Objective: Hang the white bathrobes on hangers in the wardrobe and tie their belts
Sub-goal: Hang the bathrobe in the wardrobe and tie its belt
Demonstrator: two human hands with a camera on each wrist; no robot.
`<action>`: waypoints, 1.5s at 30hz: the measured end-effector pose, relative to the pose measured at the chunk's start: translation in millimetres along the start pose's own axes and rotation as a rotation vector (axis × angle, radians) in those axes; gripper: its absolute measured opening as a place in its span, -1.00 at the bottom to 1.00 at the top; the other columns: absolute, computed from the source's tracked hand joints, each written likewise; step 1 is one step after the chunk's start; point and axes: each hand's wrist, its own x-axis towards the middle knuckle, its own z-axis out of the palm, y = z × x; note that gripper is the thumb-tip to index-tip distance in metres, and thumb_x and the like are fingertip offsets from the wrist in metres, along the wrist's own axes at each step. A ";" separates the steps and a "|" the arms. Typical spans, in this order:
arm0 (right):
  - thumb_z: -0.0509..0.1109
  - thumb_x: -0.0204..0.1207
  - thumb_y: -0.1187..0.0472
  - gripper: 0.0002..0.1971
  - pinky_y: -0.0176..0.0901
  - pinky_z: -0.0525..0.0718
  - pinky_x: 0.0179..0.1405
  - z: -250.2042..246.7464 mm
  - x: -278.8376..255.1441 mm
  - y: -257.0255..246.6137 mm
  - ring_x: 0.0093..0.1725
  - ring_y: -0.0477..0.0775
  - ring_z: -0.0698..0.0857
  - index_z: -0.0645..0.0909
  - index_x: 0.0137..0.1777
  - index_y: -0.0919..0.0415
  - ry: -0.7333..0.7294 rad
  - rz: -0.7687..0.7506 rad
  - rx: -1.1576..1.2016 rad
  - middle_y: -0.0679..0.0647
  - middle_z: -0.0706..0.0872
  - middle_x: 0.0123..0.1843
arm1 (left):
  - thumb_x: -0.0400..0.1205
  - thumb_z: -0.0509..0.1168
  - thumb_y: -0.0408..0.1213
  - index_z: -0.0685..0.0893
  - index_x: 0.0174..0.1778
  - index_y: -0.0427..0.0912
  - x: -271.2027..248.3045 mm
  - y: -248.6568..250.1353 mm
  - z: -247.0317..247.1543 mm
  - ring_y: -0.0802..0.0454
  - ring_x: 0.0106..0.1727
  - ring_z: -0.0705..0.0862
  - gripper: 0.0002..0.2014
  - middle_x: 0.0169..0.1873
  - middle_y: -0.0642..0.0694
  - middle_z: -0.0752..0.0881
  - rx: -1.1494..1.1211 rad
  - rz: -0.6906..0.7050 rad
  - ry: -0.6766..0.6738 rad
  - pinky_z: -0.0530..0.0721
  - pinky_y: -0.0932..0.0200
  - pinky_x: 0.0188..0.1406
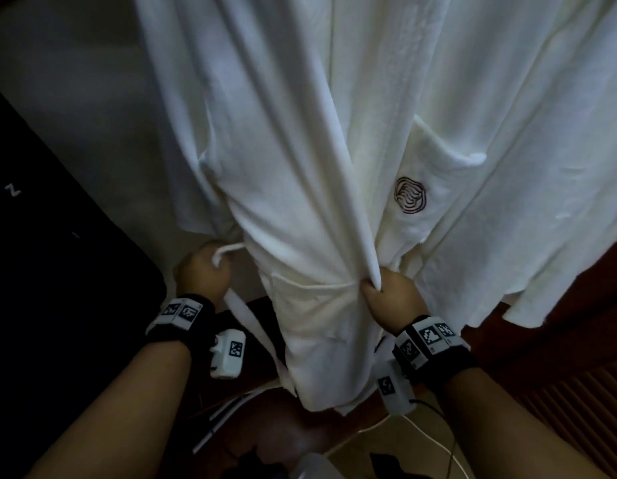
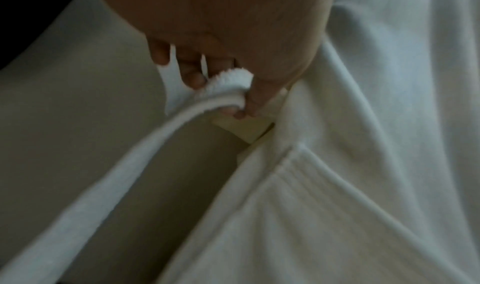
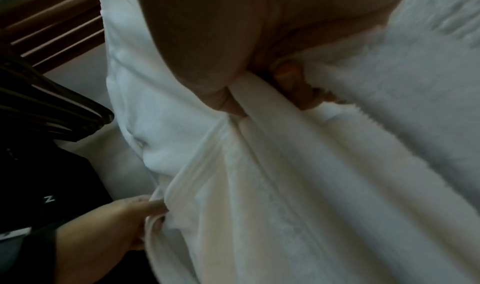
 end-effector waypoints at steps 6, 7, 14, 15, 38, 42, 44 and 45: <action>0.20 0.58 0.03 -0.80 -0.09 0.53 -0.11 -17.0 10.6 9.3 0.03 0.32 0.70 0.63 -0.09 0.06 0.012 -0.004 -0.083 0.20 0.73 -0.03 | 0.50 0.22 -0.48 0.80 0.09 -0.30 3.1 -6.5 -48.6 -0.36 0.07 0.73 -0.68 0.05 -0.37 0.77 0.108 -0.024 0.178 0.65 -0.02 0.08; 0.20 0.55 0.01 -0.82 -0.08 0.56 -0.12 -17.7 12.0 11.6 0.00 0.29 0.70 0.58 -0.17 0.01 -0.017 -0.012 -0.082 0.14 0.71 -0.09 | 0.47 0.25 -0.54 0.78 0.04 -0.34 -1.4 -6.6 -52.7 -0.38 0.03 0.72 -0.71 0.01 -0.39 0.76 0.130 -0.038 0.191 0.64 -0.02 0.00; 0.30 0.53 0.00 -0.78 -0.14 0.54 -0.10 -35.6 10.0 32.0 0.06 0.28 0.71 0.73 -0.08 0.07 -0.088 -0.077 -0.128 0.18 0.78 0.04 | 0.54 0.35 -0.48 0.57 0.01 -0.21 -38.7 7.7 -67.6 -0.19 -0.21 0.65 -0.81 -0.15 -0.26 0.68 0.057 -0.117 0.003 0.54 0.08 -0.25; 0.32 0.53 0.02 -0.79 -0.14 0.55 -0.11 -39.2 8.6 35.8 0.05 0.28 0.72 0.75 -0.12 0.08 -0.091 -0.097 -0.125 0.18 0.79 0.01 | 0.57 0.40 -0.39 0.54 0.01 -0.15 -44.6 12.1 -68.7 -0.16 -0.32 0.64 -0.81 -0.21 -0.20 0.70 -0.044 -0.159 -0.063 0.57 0.08 -0.36; 0.49 0.53 0.28 -0.67 -0.19 0.75 -0.07 -90.7 -118.8 43.7 0.08 -0.09 0.80 0.64 0.27 0.01 -0.430 -0.585 0.589 -0.04 0.84 0.06 | 0.62 0.40 -0.36 0.74 0.12 0.12 -188.4 139.5 -60.6 0.30 -0.11 0.77 -0.73 -0.08 0.19 0.80 0.031 0.275 -0.238 0.75 0.20 -0.01; 0.55 0.43 0.03 -0.85 -0.30 0.69 -0.19 -90.4 -121.1 38.2 -0.09 -0.27 0.75 0.77 -0.01 -0.03 -0.283 -0.824 0.250 -0.25 0.79 -0.12 | 0.65 0.36 -0.23 0.73 -0.14 -0.11 -185.6 163.5 -60.1 0.06 -0.39 0.81 -0.91 -0.35 -0.02 0.81 -0.084 0.149 -0.440 0.80 -0.02 -0.25; 0.50 0.43 -0.12 -0.80 -0.20 0.64 -0.30 -90.4 -121.2 32.6 -0.28 -0.17 0.69 0.75 -0.16 -0.01 -0.273 -0.912 0.135 -0.17 0.72 -0.30 | 0.68 0.32 -0.13 0.67 -0.17 -0.15 -185.8 173.1 -55.9 -0.05 -0.43 0.80 -0.80 -0.39 -0.12 0.80 -0.062 0.064 -0.559 0.77 0.01 -0.37; 0.46 0.44 -0.18 -0.73 -0.14 0.62 -0.32 -89.0 -120.9 29.7 -0.33 -0.14 0.64 0.72 -0.21 0.01 -0.282 -0.950 0.085 -0.14 0.67 -0.35 | 0.69 0.29 -0.09 0.66 -0.16 -0.17 -186.4 175.2 -53.2 -0.06 -0.41 0.80 -0.77 -0.38 -0.14 0.80 -0.056 0.025 -0.606 0.77 0.00 -0.37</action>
